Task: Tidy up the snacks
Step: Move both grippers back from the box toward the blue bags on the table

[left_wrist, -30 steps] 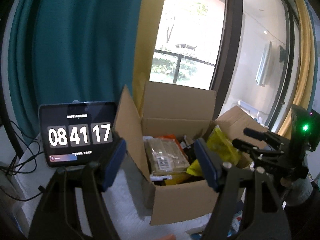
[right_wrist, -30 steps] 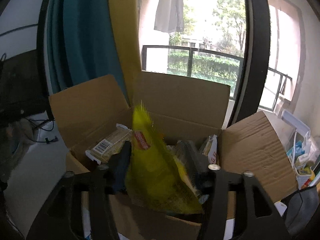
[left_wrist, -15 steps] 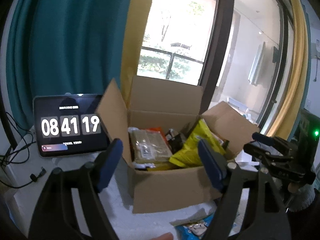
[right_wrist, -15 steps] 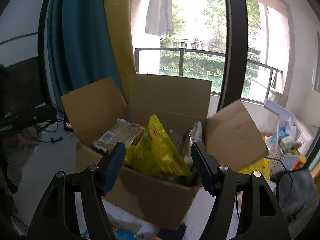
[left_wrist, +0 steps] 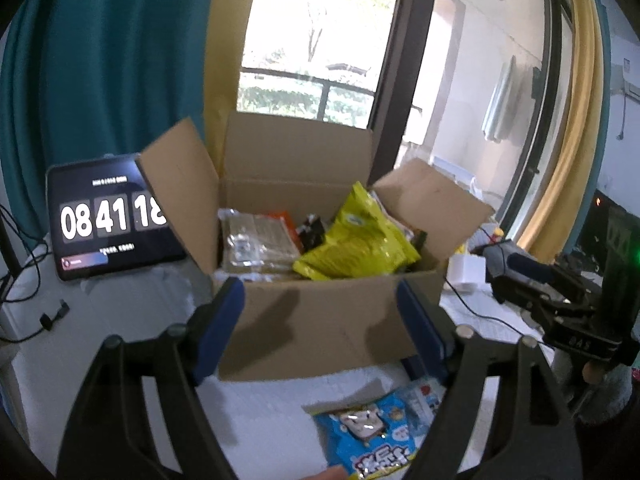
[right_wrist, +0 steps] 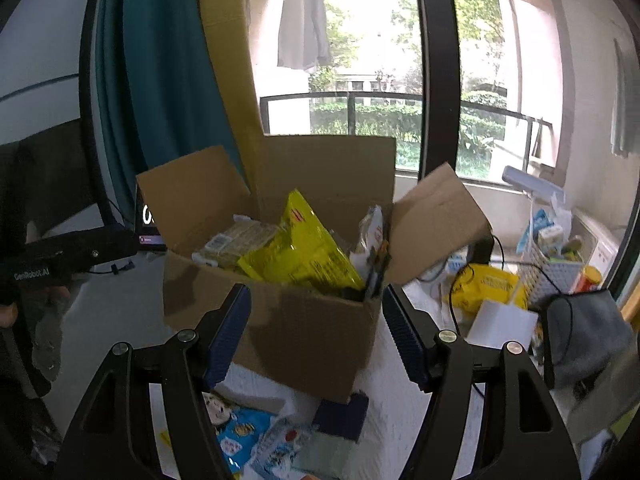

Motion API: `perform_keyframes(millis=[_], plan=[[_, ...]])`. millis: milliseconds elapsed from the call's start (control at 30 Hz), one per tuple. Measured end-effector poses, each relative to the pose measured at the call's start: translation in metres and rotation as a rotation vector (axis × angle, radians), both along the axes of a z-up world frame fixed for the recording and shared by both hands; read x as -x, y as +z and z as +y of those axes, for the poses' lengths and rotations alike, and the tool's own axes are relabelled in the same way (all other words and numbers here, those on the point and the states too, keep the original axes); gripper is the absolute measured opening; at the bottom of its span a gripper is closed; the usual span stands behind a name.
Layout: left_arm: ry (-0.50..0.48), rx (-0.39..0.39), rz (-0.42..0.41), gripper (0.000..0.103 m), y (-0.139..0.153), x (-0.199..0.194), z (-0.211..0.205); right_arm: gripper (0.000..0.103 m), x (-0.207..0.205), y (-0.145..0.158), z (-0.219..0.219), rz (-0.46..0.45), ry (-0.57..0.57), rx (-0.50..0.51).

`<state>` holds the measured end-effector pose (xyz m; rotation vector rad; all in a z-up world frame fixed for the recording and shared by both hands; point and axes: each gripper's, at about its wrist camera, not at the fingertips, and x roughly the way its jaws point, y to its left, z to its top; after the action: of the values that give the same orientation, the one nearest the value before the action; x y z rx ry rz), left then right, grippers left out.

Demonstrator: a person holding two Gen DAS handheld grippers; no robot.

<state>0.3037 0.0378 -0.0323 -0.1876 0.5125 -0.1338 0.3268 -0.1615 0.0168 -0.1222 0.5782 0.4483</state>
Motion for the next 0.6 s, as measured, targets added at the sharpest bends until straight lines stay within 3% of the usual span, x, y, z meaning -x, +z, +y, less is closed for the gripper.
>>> perform_keyframes(millis=[333,600], plan=[[-0.012,-0.021,0.081,0.080,-0.030,0.005,-0.021,0.071,0.021,-0.029,-0.028,0.060,-0.029,-0.039],[-0.023,-0.025,0.206,0.080,-0.078,0.012,-0.044,0.071,0.029,-0.044,-0.046,0.089,-0.037,-0.084]])
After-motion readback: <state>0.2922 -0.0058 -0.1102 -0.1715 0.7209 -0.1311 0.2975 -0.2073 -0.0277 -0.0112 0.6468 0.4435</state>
